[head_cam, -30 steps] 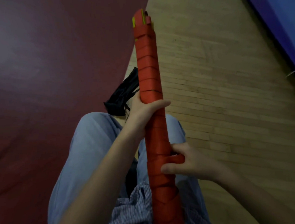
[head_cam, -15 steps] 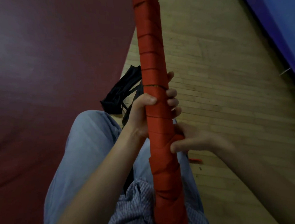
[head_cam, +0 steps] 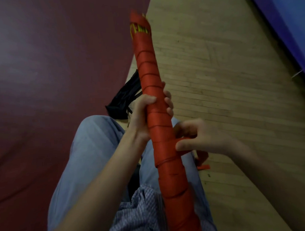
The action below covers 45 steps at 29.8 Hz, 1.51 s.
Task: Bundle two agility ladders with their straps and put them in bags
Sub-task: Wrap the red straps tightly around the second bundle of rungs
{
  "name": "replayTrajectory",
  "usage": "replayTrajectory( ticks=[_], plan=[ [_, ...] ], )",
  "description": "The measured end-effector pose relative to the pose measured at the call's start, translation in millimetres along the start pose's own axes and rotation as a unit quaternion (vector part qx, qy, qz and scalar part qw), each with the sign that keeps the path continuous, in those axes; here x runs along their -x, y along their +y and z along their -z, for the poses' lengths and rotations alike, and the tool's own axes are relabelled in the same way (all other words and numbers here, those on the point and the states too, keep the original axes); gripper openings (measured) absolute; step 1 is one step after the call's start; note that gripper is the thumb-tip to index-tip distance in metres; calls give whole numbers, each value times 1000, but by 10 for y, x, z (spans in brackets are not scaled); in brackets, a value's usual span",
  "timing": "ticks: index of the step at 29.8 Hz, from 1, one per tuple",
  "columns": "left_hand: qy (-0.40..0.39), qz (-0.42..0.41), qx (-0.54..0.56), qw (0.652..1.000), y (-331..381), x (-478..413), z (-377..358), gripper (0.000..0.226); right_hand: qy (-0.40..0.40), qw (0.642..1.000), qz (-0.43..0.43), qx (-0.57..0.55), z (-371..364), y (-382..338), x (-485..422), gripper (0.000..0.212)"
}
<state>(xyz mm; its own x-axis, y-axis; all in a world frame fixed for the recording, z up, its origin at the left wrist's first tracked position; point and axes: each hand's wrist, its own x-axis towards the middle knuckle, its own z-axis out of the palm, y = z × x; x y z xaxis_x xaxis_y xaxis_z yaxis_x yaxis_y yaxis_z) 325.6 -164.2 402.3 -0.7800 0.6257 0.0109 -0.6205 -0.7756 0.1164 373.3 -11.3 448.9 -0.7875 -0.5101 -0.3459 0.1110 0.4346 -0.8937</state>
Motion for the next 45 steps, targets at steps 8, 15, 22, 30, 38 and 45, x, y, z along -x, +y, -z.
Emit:
replayTrajectory(
  ticks=[8,15,22,30,38,45],
  plan=[
    [73,3,-268,961,107,-72,-219,53,23,992,13,-122,-28,193,-57,73],
    [218,-58,-399,889,178,-245,-419,34,136,988,41,-62,-126,82,-170,39],
    [50,2,-431,901,325,-310,-616,52,215,974,46,-58,-258,-110,-218,66],
    [274,-149,-569,761,141,-302,-504,76,196,979,24,48,-333,-38,-72,71],
    [55,1,-380,924,322,-104,-461,50,28,999,43,-3,-101,67,-120,64],
    [218,-34,-501,837,273,-51,-425,54,93,991,47,-84,-268,141,-176,30]
  ],
)
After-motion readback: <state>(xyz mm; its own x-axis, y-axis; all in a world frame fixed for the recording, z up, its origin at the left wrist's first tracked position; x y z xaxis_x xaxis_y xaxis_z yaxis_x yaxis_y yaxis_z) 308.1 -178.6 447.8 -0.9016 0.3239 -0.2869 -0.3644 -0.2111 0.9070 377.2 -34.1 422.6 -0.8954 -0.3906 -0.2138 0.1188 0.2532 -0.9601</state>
